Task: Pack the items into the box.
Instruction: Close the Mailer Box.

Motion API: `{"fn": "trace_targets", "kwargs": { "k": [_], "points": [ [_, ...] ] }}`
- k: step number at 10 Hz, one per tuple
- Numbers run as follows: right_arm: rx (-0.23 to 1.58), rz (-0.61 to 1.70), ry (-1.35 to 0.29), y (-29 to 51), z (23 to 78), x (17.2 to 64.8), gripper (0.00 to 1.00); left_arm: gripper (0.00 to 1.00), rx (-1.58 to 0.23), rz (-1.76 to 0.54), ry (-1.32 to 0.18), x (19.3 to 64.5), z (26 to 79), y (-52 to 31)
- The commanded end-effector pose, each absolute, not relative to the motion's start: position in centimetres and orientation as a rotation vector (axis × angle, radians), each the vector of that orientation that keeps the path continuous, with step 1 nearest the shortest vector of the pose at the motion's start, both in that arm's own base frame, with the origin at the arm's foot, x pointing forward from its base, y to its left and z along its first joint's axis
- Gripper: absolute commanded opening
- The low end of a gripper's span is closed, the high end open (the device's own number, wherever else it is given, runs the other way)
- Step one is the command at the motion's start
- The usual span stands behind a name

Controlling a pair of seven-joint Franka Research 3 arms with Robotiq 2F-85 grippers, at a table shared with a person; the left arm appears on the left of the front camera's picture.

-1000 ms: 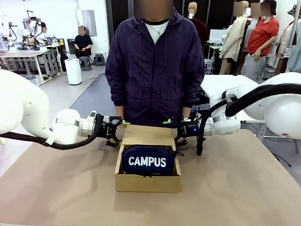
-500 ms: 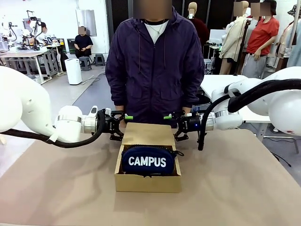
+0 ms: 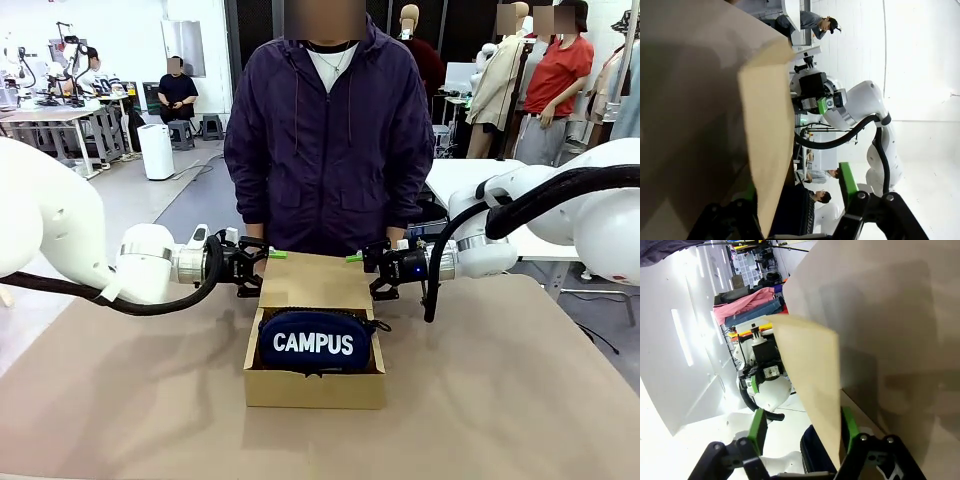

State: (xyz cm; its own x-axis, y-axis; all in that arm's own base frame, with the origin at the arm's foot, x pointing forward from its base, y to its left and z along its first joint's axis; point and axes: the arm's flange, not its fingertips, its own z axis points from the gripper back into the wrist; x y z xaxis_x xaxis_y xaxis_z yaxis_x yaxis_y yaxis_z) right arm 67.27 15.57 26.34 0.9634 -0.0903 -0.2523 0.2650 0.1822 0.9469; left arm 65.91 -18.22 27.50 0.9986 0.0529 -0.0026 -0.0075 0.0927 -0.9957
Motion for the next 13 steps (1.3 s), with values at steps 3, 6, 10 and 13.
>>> {"fn": "trace_targets", "kwargs": {
  "k": [3, 6, 10, 13],
  "points": [
    [1.332, -0.215, 0.099, 15.9, 26.9, 66.6, 0.77, 0.76, -1.443, 0.003, -0.012, 65.5, 27.4, -17.9],
    [1.326, -0.204, 0.088, 16.0, 26.9, 66.5, 0.44, 0.44, -1.436, -0.03, -0.029, 65.4, 27.4, -18.0],
    [1.306, -0.064, -0.021, 15.8, 29.0, 65.4, 0.44, 0.44, -1.445, -0.112, -0.162, 64.9, 29.6, -17.0],
    [1.27, 0.094, -0.182, 15.6, 30.3, 63.3, 0.44, 0.44, -1.474, -0.29, -0.33, 62.7, 33.0, -15.6]
  ]
}}
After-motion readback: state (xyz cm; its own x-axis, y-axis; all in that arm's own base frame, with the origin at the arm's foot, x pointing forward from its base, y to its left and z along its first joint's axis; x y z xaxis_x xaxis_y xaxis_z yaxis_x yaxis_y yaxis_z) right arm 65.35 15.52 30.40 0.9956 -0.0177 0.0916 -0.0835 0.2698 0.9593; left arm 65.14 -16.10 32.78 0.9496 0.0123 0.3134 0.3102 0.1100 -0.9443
